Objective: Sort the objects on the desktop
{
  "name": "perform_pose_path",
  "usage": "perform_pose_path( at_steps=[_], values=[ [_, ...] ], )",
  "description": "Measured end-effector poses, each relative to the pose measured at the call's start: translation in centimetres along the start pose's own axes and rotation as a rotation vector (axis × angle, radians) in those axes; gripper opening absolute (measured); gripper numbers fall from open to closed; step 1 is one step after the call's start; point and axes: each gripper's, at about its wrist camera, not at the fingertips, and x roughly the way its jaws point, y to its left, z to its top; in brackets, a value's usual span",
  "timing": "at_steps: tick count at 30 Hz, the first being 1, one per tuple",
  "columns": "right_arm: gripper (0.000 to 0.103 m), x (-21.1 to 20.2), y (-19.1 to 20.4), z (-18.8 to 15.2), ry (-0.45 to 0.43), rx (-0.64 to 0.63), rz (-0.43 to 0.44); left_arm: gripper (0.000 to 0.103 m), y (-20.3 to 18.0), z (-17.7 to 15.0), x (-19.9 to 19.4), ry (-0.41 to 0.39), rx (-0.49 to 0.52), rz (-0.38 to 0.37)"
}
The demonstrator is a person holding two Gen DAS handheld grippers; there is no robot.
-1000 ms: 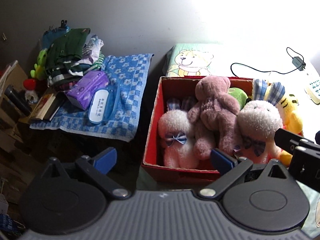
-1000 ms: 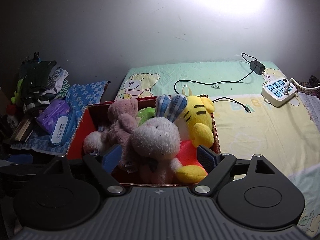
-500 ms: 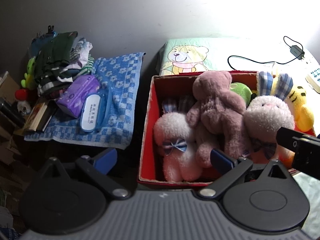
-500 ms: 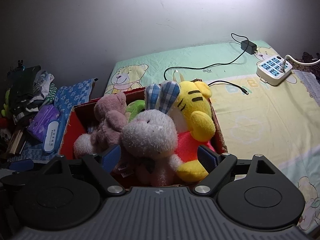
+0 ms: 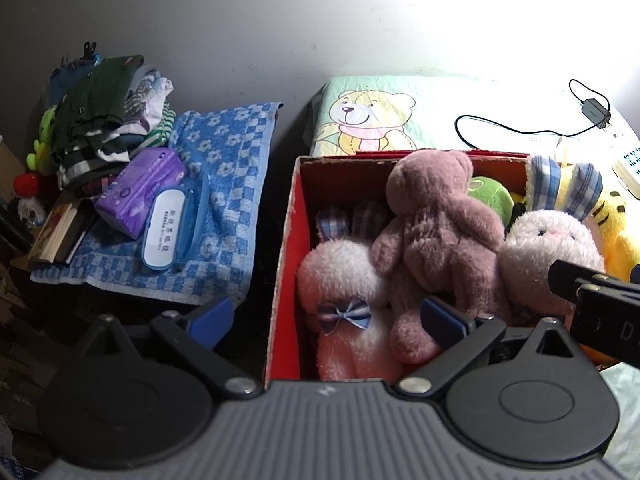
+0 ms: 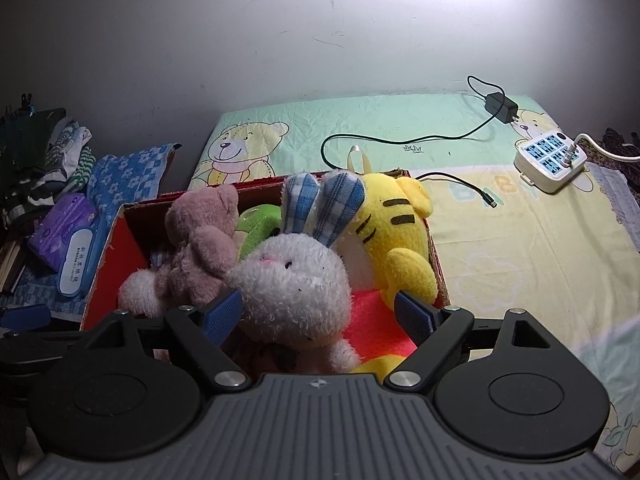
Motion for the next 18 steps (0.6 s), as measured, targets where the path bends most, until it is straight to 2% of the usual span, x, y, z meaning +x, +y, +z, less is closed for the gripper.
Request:
perform_pose_path(
  at_steps=[4,11,18],
  values=[
    [0.086,0.34,0.13,0.07,0.008,0.0,-0.003,0.101,0.27,-0.17,0.5,0.0,-0.015,-0.021],
    [0.086,0.25,0.62,0.17,-0.008,-0.037,-0.011,0.101,0.27,0.09,0.93,-0.007,-0.022,-0.019],
    [0.086,0.36,0.38,0.07,-0.003,-0.017,-0.006,0.1,0.08,0.01,0.87,-0.026,-0.009,-0.011]
  ],
)
